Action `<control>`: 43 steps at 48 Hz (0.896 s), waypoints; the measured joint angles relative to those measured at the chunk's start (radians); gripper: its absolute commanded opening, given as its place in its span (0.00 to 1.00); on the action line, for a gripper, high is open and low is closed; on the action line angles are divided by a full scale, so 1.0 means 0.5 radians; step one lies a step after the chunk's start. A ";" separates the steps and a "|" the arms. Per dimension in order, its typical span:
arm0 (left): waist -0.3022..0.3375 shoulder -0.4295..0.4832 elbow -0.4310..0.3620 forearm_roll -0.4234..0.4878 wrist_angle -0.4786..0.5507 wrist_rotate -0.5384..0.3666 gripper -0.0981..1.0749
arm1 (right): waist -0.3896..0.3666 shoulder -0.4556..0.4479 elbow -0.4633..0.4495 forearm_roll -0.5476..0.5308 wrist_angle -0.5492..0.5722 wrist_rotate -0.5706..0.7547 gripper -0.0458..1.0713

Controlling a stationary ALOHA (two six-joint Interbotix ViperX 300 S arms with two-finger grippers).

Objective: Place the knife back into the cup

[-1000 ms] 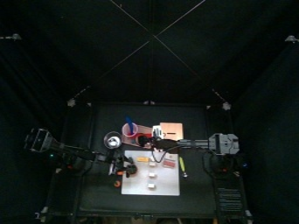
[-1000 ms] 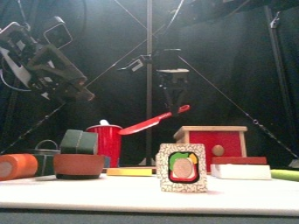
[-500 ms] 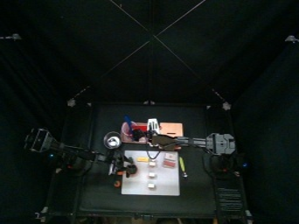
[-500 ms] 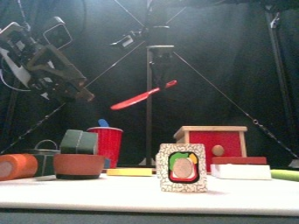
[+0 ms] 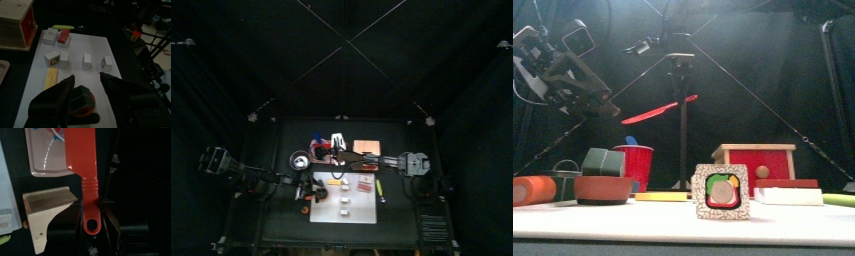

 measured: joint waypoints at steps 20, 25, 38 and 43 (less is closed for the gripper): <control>0.003 -0.003 0.012 0.000 0.000 0.000 0.79 | -0.064 0.058 -0.052 0.126 -0.003 -0.086 0.52; 0.003 -0.003 0.012 0.000 0.000 0.000 0.79 | -0.067 0.071 -0.052 0.153 0.000 -0.101 0.52; 0.000 -0.003 0.012 0.000 0.000 -0.003 0.79 | -0.110 0.120 -0.052 0.160 0.000 -0.107 0.52; 0.003 -0.003 0.012 0.000 0.000 0.000 0.79 | -0.132 0.135 -0.052 0.160 0.000 -0.107 0.52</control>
